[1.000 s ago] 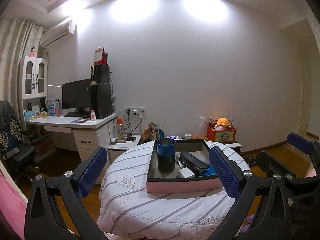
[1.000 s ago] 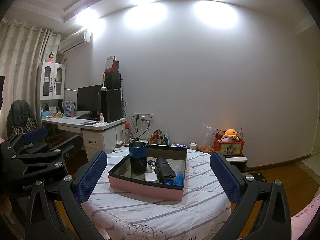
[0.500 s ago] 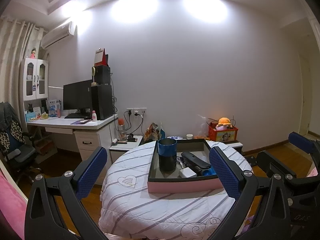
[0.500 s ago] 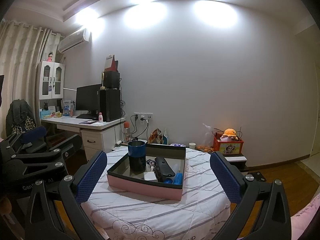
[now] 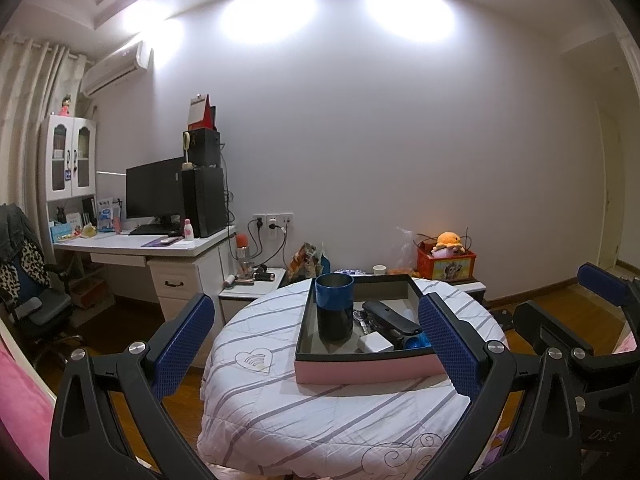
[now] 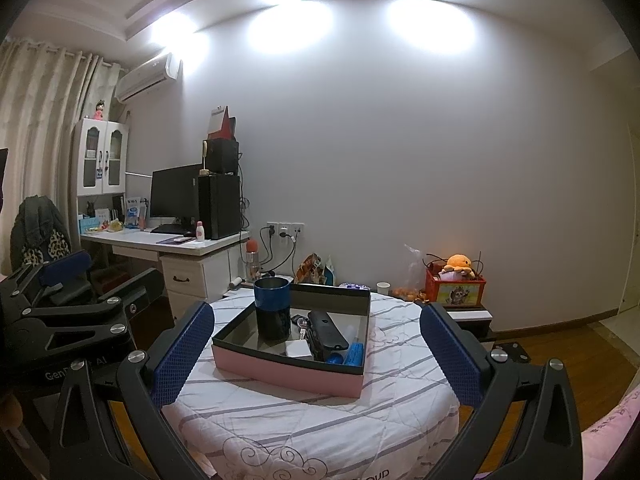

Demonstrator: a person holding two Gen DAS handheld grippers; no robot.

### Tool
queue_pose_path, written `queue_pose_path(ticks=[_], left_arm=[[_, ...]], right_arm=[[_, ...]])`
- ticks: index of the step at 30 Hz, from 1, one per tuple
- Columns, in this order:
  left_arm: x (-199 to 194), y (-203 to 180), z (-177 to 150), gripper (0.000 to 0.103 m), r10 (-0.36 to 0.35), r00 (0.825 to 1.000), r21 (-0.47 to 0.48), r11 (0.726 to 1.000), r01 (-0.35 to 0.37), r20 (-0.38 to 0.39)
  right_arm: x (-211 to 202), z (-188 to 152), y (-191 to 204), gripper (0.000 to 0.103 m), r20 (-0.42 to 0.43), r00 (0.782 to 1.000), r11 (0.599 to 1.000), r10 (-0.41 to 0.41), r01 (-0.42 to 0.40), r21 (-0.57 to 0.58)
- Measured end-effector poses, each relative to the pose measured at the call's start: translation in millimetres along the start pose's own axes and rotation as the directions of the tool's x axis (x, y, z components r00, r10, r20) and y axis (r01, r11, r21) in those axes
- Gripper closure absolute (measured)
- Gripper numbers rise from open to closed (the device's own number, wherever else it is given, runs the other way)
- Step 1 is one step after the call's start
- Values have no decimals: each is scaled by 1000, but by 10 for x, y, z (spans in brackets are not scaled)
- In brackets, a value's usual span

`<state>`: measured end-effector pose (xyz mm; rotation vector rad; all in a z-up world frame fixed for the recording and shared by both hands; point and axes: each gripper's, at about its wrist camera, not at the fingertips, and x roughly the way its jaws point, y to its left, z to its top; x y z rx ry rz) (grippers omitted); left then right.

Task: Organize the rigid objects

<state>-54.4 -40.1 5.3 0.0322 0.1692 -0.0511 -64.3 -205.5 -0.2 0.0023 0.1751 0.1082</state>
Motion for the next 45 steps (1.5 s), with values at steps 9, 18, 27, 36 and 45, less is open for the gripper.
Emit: queue_pose_path(ticks=[9, 18, 27, 36, 45], left_arm=[[0, 22, -3, 0, 4, 1000, 1, 1000, -4, -3], [-1, 24, 4, 0, 4, 1000, 3, 1000, -4, -4], [0, 41, -1, 0, 9, 1000, 8, 1000, -9, -13], [7, 63, -20, 0, 8, 1000, 11, 1000, -7, -22], [5, 78, -42, 0, 1, 1000, 12, 1000, -1, -28]], right_arm=[[7, -8, 0, 0, -5, 1000, 1000, 1, -1, 0], [26, -10, 5, 0, -8, 1000, 1000, 1, -1, 0], [53, -20, 2, 0, -24, 1000, 1000, 2, -2, 4], [75, -41, -5, 0, -37, 999, 1000, -2, 2, 6], [77, -48, -4, 0, -42, 999, 1000, -4, 4, 5]])
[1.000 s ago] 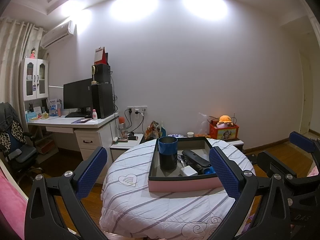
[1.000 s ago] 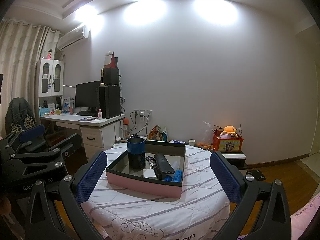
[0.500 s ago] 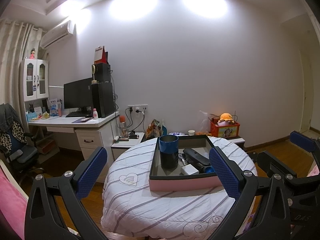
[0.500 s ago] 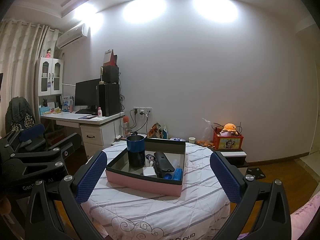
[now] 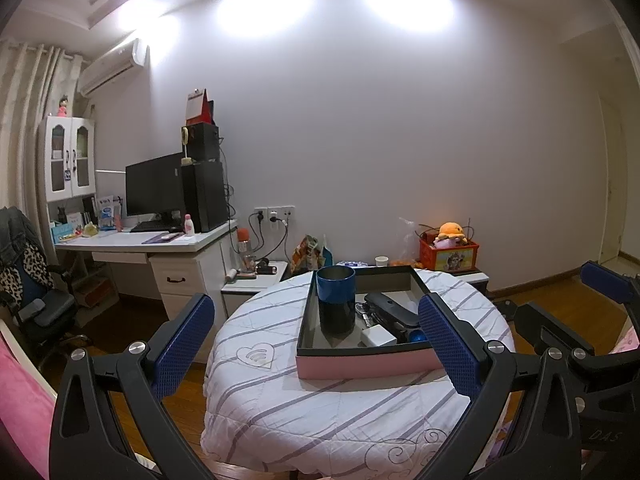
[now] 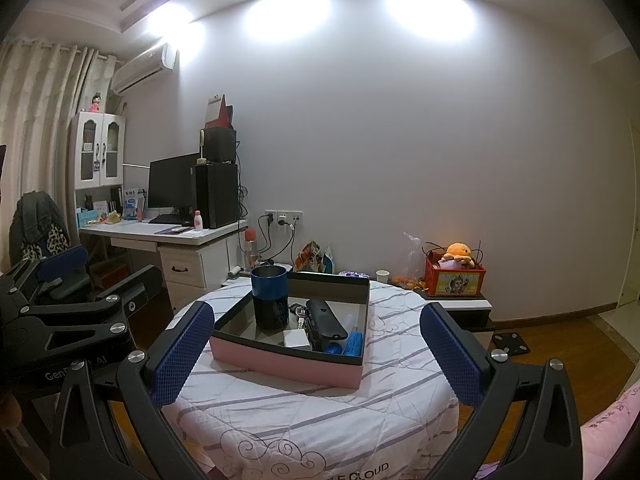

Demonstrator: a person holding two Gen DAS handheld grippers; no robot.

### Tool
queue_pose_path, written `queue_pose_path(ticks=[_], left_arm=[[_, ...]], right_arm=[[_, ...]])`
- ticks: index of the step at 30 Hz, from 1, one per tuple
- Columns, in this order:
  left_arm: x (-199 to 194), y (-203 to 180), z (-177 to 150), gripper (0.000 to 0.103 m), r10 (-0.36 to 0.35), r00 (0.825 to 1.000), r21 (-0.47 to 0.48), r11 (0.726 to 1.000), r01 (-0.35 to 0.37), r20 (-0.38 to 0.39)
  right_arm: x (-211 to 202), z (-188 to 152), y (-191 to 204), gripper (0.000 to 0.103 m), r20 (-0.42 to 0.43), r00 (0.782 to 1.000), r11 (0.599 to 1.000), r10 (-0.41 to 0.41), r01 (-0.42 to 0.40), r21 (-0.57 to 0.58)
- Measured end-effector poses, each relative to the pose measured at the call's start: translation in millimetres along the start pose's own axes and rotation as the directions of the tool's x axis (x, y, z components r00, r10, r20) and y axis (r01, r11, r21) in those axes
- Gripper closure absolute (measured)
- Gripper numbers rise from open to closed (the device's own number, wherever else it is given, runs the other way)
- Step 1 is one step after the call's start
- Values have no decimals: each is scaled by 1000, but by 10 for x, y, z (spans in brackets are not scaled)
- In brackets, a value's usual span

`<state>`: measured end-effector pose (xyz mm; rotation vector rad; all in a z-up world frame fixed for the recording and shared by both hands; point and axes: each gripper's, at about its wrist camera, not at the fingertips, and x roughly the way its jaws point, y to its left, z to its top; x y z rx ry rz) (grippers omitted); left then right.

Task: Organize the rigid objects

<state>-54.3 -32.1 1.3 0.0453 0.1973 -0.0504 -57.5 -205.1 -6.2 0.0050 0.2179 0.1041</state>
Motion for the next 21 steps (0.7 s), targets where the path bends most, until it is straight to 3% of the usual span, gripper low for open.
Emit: queue_pose_path(ticks=[21], left_arm=[[66, -34, -15, 0, -8, 1000, 5, 1000, 8, -9]], right_arm=[[25, -28, -24, 0, -9, 1000, 1000, -2, 2, -2]])
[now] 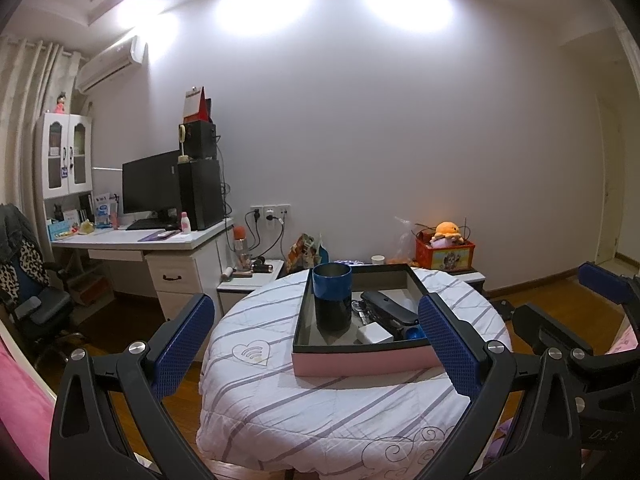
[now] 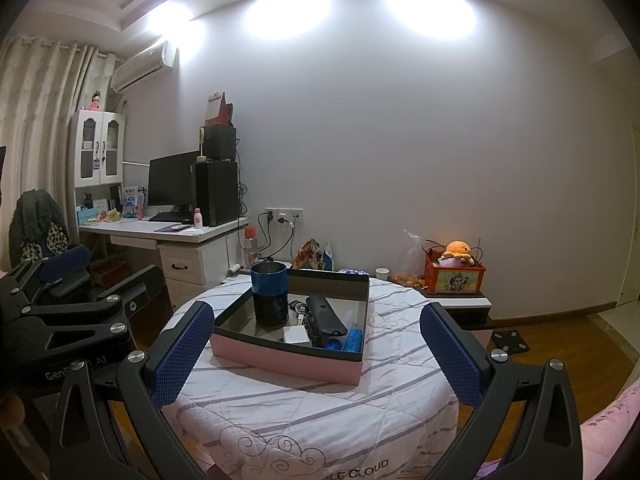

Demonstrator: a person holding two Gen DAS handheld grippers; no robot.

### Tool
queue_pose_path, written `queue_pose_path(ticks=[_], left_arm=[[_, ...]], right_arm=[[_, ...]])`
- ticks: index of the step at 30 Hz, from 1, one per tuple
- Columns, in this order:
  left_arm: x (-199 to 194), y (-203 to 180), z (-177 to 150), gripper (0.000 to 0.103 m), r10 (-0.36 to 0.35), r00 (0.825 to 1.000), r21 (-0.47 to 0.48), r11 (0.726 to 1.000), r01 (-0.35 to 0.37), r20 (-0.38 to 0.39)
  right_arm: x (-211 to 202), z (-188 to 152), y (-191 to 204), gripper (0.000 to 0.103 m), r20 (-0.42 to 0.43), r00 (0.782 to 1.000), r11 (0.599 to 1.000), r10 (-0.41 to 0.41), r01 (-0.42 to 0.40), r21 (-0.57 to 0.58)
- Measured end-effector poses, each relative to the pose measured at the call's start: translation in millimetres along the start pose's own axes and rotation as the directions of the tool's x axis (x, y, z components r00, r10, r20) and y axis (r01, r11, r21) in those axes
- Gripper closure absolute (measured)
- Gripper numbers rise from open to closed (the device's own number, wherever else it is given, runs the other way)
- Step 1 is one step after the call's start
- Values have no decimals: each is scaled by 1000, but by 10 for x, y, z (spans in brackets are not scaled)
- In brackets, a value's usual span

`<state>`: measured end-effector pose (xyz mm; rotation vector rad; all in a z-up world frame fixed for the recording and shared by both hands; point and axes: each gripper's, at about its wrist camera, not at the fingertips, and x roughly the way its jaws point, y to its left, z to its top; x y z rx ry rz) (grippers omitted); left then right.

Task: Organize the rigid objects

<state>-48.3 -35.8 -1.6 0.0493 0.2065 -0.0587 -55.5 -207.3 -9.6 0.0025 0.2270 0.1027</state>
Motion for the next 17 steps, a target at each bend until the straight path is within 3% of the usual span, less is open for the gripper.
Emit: queue_pose_path(ticks=[17], left_arm=[[53, -30, -36, 0, 5, 1000, 7, 1000, -5, -10]], right_arm=[[-23, -20, 28, 0, -12, 1000, 1000, -1, 1, -3]])
